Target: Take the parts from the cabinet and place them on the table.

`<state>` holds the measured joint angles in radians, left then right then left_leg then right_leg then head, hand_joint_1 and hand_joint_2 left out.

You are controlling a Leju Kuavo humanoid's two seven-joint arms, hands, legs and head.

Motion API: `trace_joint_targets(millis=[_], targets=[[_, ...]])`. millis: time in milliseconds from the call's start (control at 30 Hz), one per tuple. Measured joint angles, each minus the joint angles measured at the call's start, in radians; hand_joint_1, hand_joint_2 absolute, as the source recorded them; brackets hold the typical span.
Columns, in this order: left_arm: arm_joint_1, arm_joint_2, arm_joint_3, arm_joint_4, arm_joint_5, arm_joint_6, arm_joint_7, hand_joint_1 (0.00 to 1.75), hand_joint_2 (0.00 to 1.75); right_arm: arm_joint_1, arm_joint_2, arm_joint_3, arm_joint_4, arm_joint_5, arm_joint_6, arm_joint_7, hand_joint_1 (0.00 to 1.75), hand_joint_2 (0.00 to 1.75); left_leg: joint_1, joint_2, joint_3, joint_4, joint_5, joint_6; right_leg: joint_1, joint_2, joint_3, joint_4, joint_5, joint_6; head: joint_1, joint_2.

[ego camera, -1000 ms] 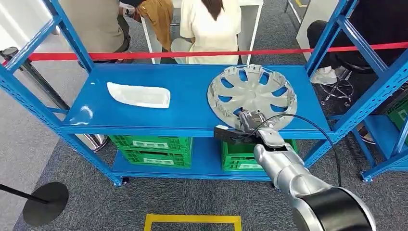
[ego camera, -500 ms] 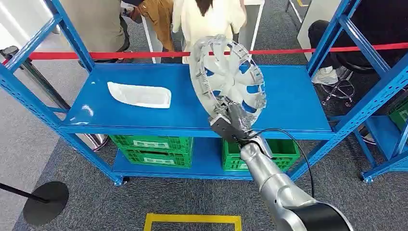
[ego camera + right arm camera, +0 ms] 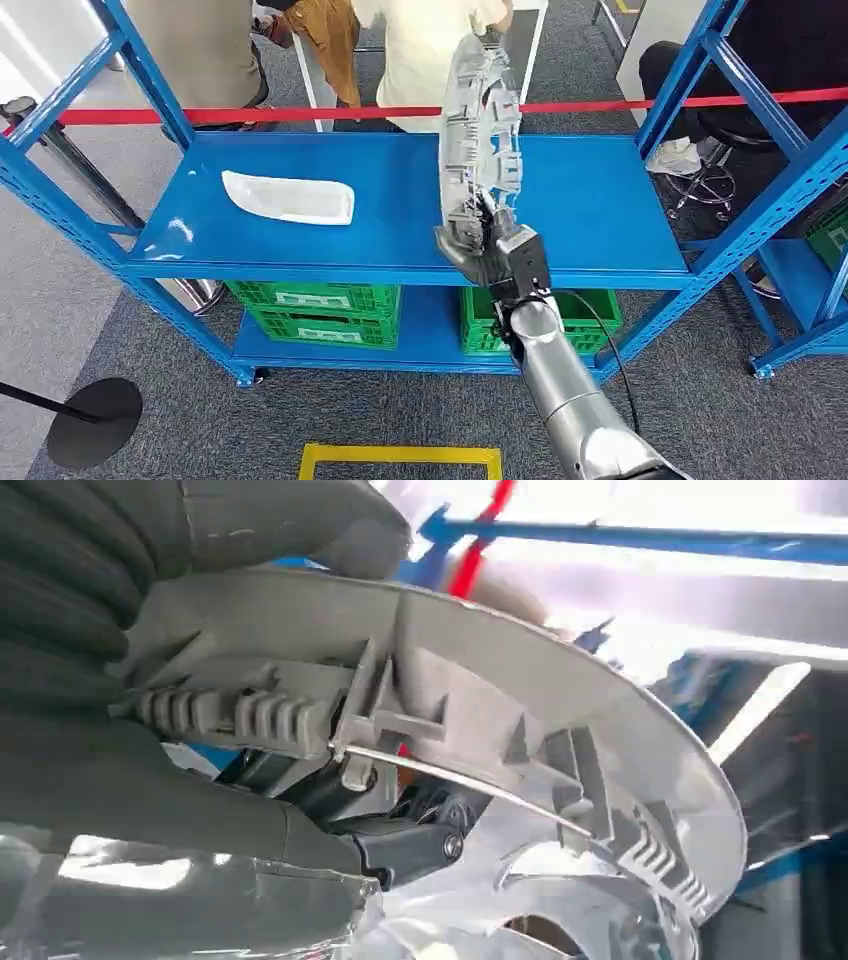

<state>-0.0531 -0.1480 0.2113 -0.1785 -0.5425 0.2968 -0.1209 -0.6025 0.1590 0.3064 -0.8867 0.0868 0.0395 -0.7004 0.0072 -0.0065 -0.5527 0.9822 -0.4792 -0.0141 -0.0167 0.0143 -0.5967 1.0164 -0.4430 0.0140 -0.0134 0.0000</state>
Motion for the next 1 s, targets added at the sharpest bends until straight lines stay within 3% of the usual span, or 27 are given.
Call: trace_joint_targets(millis=[333,367,667,1000], targets=[[0.005,0.004,0.036,0.000,0.041,-0.043,-0.023,0.00,0.00,0.233,-0.076,0.055,-0.496,-0.401,0.336,0.043,1.75,1.75,0.000,-0.003,-0.006,0.000,-0.001,0.000,0.000,-0.002,-0.005,0.000,-0.001,0.000,0.000,0.000],[0.005,0.005,0.040,0.000,0.042,-0.050,-0.031,0.00,1.75,0.249,-0.080,0.054,-0.533,-0.414,0.360,0.046,1.75,1.75,0.000,-0.003,-0.007,0.000,-0.001,0.000,0.000,-0.002,-0.006,0.000,-0.001,0.000,0.000,0.000],[0.004,0.003,0.058,0.000,0.045,-0.072,-0.058,0.00,1.75,0.335,-0.097,0.054,-0.814,-0.311,0.394,0.045,1.75,1.75,0.000,-0.003,-0.007,0.000,-0.001,0.000,0.000,-0.002,-0.006,0.000,-0.002,0.000,0.000,0.000],[0.002,0.002,0.063,0.000,0.041,-0.090,-0.067,0.00,1.75,0.338,-0.098,0.057,-0.927,-0.221,0.376,0.053,1.75,1.75,0.000,-0.003,-0.007,0.000,-0.001,0.000,0.000,-0.002,-0.005,0.000,-0.002,0.000,0.000,0.000]])
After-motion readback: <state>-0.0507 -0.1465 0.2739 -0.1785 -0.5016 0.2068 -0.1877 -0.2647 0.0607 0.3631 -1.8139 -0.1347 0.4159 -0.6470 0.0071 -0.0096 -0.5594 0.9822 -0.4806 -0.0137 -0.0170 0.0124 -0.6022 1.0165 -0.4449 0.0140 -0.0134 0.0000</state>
